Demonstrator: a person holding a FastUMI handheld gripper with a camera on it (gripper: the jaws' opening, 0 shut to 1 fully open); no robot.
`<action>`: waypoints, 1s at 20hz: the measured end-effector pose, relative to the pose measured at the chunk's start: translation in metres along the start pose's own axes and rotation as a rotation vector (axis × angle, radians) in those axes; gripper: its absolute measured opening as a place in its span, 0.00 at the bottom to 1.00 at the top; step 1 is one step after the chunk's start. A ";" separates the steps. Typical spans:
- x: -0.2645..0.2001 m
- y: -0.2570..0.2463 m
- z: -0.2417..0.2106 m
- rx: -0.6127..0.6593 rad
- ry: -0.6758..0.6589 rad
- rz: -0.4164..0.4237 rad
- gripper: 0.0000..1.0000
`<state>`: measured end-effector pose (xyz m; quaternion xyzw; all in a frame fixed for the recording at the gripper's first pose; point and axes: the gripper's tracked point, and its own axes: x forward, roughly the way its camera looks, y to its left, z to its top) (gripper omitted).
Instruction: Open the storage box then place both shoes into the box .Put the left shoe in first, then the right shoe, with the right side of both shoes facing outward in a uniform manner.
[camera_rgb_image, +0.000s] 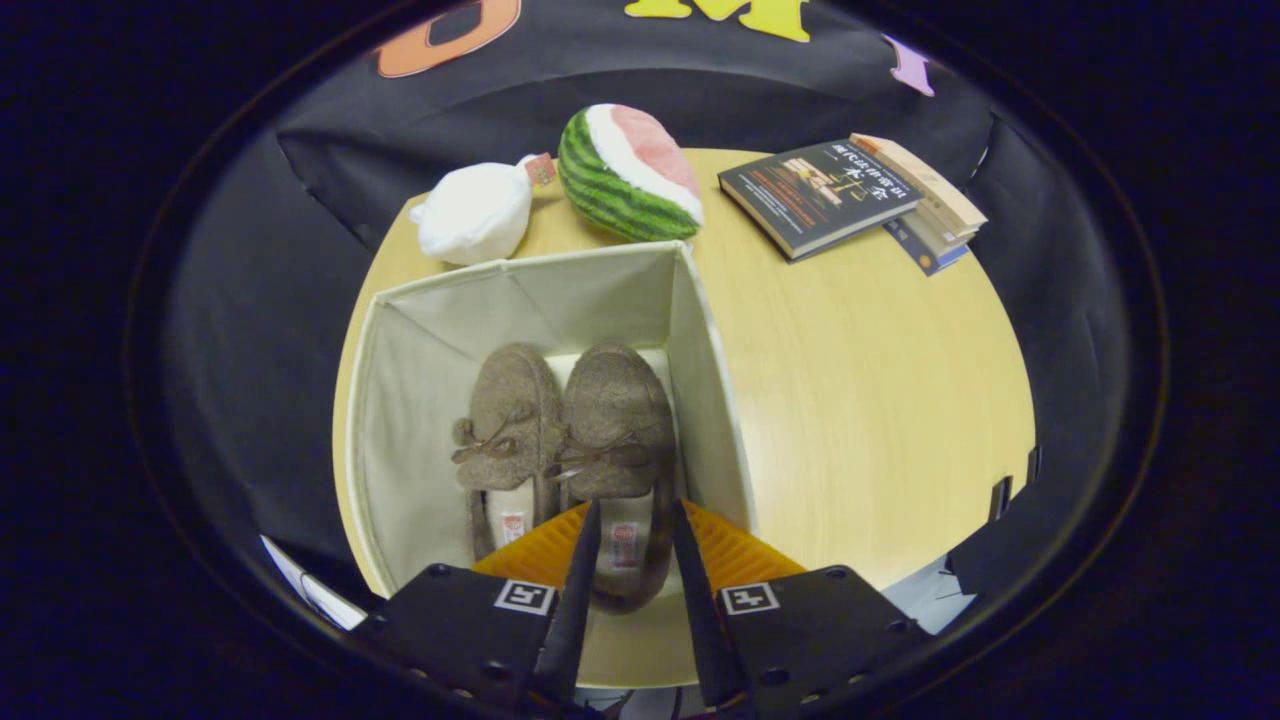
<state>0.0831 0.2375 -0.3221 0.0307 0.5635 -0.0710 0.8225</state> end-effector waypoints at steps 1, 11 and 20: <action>-0.008 -0.002 0.000 -0.006 -0.012 0.003 0.46; -0.125 -0.062 0.029 -0.068 -0.377 0.038 0.98; -0.288 -0.163 0.065 -0.088 -0.971 -0.042 0.96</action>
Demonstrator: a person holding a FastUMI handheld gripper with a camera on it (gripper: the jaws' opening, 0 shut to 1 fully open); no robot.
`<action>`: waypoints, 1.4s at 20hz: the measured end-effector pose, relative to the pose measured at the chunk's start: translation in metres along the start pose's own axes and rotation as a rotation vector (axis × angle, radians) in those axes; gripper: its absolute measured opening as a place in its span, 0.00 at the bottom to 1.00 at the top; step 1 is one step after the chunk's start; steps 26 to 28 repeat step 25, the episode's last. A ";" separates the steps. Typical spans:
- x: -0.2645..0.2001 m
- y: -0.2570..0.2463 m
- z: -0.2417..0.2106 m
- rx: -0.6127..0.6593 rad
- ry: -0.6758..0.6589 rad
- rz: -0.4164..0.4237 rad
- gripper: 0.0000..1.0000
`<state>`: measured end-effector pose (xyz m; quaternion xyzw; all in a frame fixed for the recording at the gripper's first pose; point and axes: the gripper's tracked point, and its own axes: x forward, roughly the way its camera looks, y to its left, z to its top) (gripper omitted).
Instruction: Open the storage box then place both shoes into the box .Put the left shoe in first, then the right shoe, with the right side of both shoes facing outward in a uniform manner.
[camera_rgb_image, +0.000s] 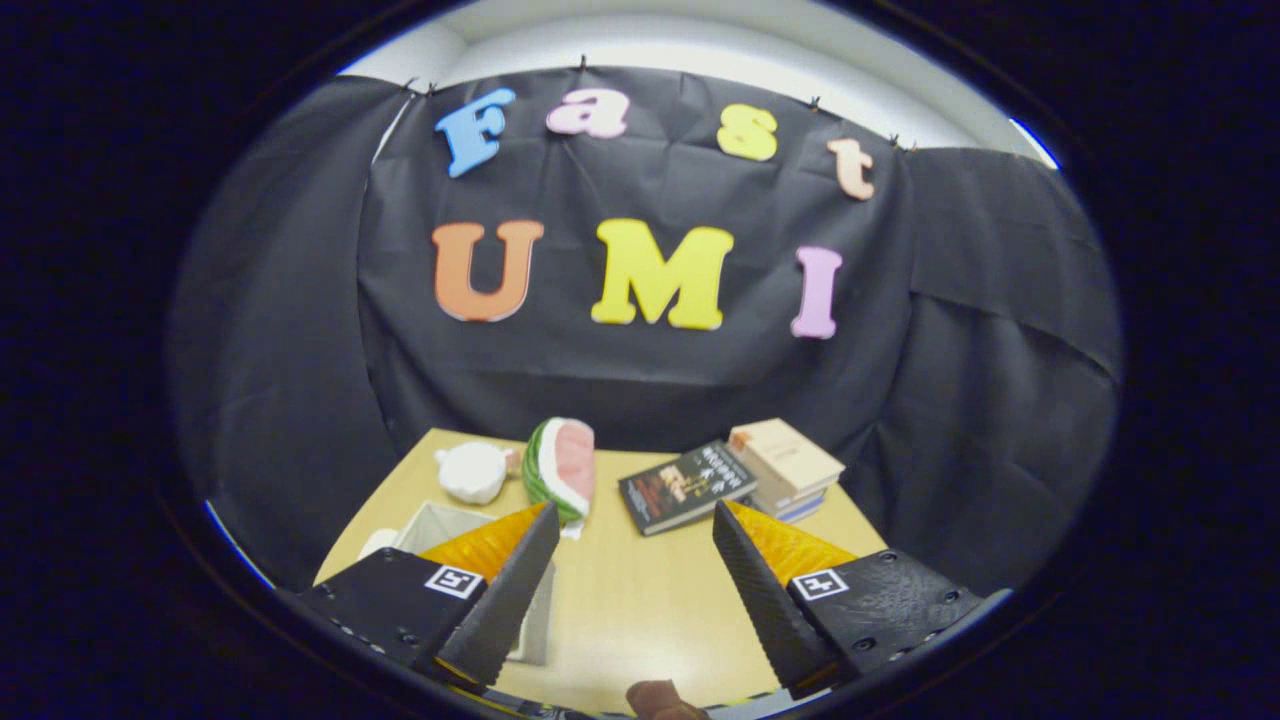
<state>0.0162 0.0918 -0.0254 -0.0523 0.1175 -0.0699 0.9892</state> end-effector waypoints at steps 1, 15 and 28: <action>-0.009 -0.014 0.011 -0.005 -0.055 -0.008 0.96; -0.062 -0.091 0.032 0.038 -0.206 0.076 0.95; -0.050 -0.106 0.027 0.036 -0.206 0.053 0.95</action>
